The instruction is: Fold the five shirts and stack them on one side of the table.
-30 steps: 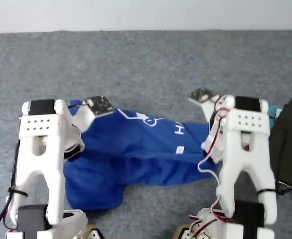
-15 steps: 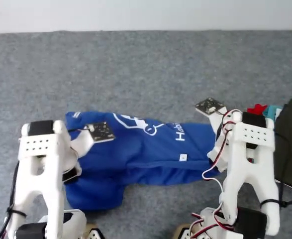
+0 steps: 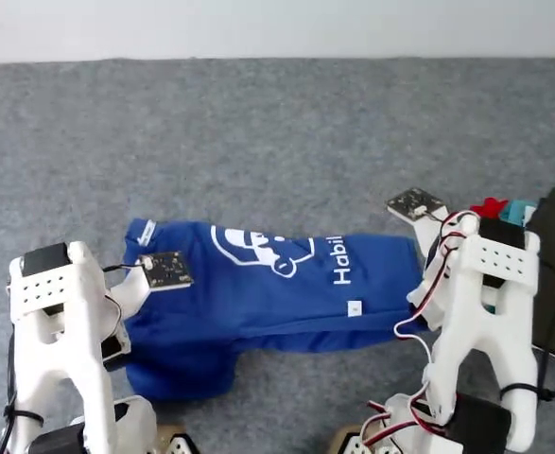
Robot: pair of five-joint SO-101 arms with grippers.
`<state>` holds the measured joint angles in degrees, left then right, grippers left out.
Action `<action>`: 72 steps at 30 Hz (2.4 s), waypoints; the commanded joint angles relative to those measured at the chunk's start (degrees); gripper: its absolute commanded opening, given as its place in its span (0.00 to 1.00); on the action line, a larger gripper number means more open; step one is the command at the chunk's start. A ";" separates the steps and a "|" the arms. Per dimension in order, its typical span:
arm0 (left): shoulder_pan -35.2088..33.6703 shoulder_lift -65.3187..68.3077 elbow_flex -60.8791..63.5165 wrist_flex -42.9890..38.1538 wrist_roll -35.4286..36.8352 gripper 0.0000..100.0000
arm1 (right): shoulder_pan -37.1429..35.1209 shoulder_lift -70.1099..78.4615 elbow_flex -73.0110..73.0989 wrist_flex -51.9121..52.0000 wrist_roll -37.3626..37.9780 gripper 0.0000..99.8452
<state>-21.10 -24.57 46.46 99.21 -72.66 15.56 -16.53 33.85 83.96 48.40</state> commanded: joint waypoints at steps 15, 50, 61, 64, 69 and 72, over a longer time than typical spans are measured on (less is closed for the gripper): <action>-0.70 -1.58 -6.64 1.58 -2.02 0.01 | 1.19 -16.48 -5.89 6.99 4.92 0.01; 1.67 -1.05 -22.29 -8.18 21.89 0.12 | -6.11 -11.91 0.18 -12.88 -7.91 0.19; 13.54 4.66 -12.35 -38.59 47.47 0.02 | -14.37 5.67 -3.78 -23.52 -18.73 0.02; 14.15 12.31 -14.46 -40.18 48.44 0.02 | -14.37 12.97 -8.88 -23.34 -20.92 0.02; 14.07 26.02 -22.90 -40.44 50.64 0.02 | -14.11 23.16 -16.70 -23.25 -22.86 0.02; 13.89 34.02 -28.44 -40.26 50.73 0.02 | -14.11 27.82 -19.87 -23.25 -22.86 0.02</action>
<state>-7.38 3.91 24.31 59.82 -22.55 1.76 8.88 18.99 61.27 26.07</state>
